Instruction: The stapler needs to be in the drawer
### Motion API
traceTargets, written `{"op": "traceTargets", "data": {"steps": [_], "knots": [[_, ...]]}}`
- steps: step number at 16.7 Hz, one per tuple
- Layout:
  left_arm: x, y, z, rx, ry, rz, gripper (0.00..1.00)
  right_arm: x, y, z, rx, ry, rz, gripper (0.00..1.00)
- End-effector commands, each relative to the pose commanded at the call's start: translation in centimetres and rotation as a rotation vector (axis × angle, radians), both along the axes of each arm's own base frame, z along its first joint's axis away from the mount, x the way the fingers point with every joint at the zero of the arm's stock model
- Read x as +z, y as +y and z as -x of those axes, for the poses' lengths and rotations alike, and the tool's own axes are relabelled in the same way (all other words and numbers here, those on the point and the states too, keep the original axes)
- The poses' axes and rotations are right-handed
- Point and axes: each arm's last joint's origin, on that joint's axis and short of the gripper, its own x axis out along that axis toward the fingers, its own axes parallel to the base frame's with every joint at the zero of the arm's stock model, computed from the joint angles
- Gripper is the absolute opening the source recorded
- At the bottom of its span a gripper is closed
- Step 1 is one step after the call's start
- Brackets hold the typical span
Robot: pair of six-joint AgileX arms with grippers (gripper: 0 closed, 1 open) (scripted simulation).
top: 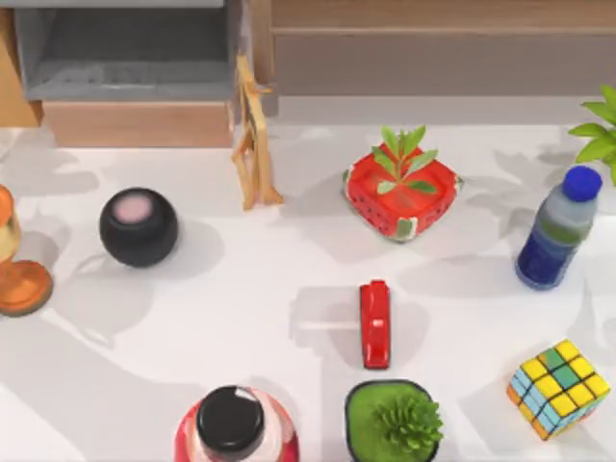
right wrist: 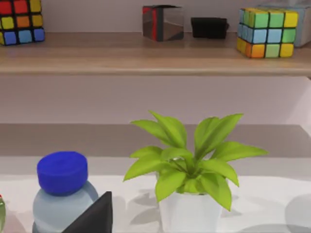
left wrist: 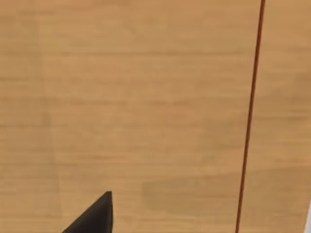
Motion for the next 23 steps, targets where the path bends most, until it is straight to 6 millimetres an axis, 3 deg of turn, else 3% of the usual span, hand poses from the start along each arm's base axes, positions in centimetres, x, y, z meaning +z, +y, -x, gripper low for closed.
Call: {"op": "traceTargets", "data": {"steps": [3, 16, 23], "knots": [[0.00, 0.00, -0.02, 0.000, 0.000, 0.000, 1.00, 0.00, 0.00, 0.00, 0.000, 0.000, 0.000, 1.00], [0.00, 0.00, -0.02, 0.000, 0.000, 0.000, 0.02, 0.00, 0.00, 0.00, 0.000, 0.000, 0.000, 1.00], [0.00, 0.00, -0.02, 0.000, 0.000, 0.000, 0.00, 0.00, 0.00, 0.00, 0.000, 0.000, 0.000, 1.00]]}}
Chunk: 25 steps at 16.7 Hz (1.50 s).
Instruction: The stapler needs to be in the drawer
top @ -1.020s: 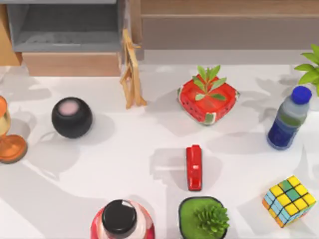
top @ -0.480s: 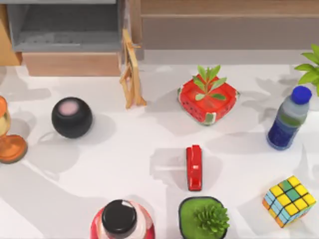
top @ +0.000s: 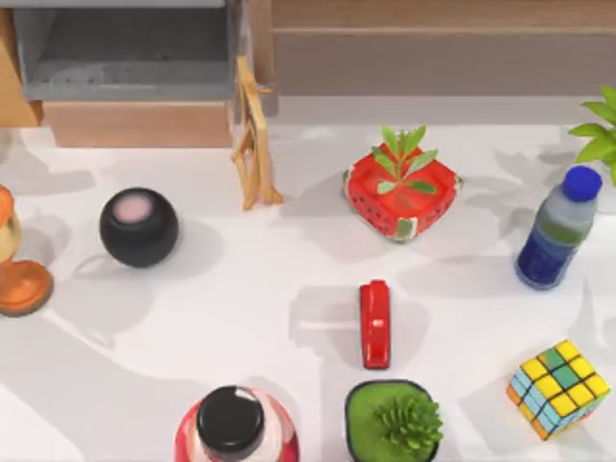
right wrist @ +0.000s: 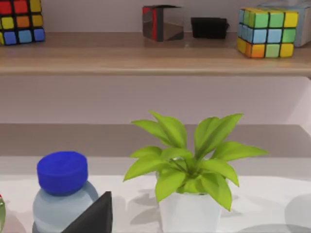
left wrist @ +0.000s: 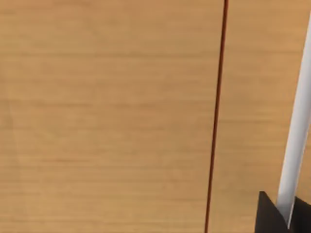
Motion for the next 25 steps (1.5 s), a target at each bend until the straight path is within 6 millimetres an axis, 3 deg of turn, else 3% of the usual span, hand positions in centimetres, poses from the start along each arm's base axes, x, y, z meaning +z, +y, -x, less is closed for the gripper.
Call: {"op": "traceTargets", "data": {"steps": [5, 13, 20, 25], "knots": [[-0.7, 0.3, 0.9, 0.007, 0.027, 0.021, 0.00, 0.0, 0.0, 0.0, 0.000, 0.000, 0.000, 1.00], [-0.4, 0.3, 6.0, 0.004, 0.015, 0.012, 0.00, 0.0, 0.0, 0.0, 0.000, 0.000, 0.000, 1.00], [-0.6, 0.3, 6.6, 0.005, 0.020, 0.013, 0.00, 0.0, 0.0, 0.0, 0.000, 0.000, 0.000, 1.00], [-0.6, 0.5, 10.2, 0.003, 0.021, 0.013, 0.00, 0.0, 0.0, 0.0, 0.000, 0.000, 0.000, 1.00]]}}
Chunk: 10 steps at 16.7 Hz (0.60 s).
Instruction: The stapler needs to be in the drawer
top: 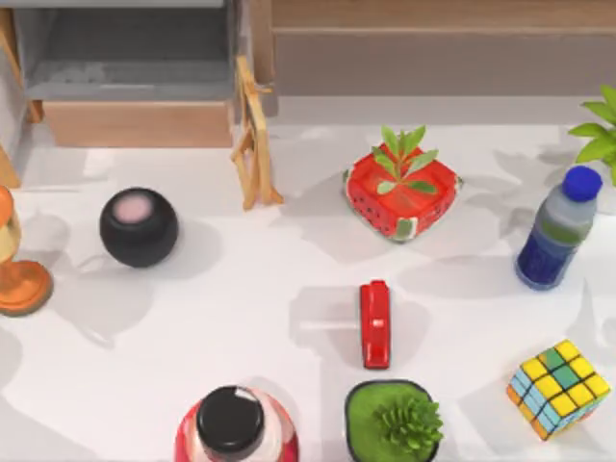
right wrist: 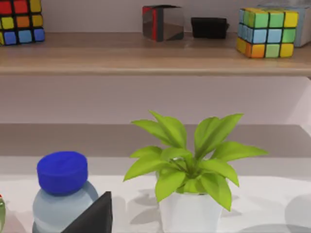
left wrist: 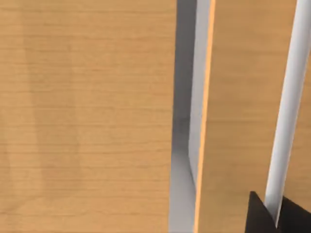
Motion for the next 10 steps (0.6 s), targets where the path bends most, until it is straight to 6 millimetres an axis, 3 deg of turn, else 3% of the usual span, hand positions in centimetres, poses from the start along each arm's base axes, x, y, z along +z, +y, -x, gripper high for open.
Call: {"op": "traceTargets", "data": {"steps": [4, 10], "knots": [[0.0, -0.1, 2.4, 0.000, 0.002, 0.002, 0.00, 0.0, 0.0, 0.0, 0.000, 0.000, 0.000, 1.00], [-0.1, 0.0, 2.7, 0.000, 0.003, 0.001, 0.00, 0.0, 0.0, 0.0, 0.000, 0.000, 0.000, 1.00]]}}
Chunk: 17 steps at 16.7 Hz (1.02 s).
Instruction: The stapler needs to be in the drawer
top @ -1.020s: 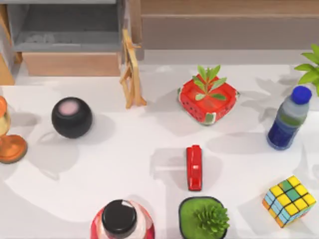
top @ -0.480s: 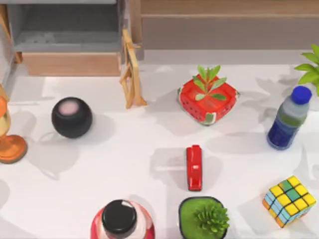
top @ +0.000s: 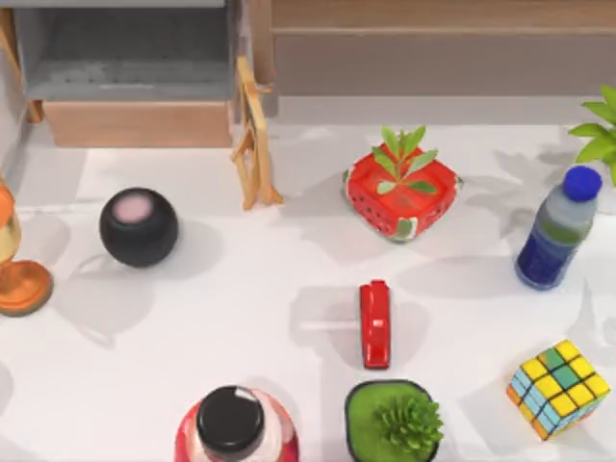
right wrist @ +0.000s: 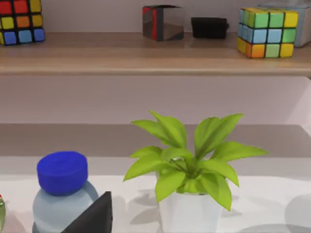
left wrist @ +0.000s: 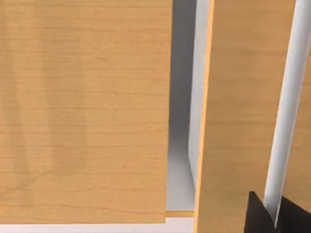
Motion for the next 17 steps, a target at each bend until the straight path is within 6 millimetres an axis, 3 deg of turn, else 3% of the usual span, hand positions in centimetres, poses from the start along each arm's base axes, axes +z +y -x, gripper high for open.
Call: {"op": "traceTargets", "data": {"steps": [7, 12, 17], "knots": [[0.0, 0.1, 5.3, 0.001, 0.001, 0.001, 0.00, 0.0, 0.0, 0.0, 0.000, 0.000, 0.000, 1.00], [0.0, 0.0, 5.9, 0.000, 0.001, 0.001, 0.00, 0.0, 0.0, 0.0, 0.000, 0.000, 0.000, 1.00], [0.0, 0.0, 5.9, 0.000, 0.001, 0.001, 0.38, 0.0, 0.0, 0.0, 0.000, 0.000, 0.000, 1.00]]}}
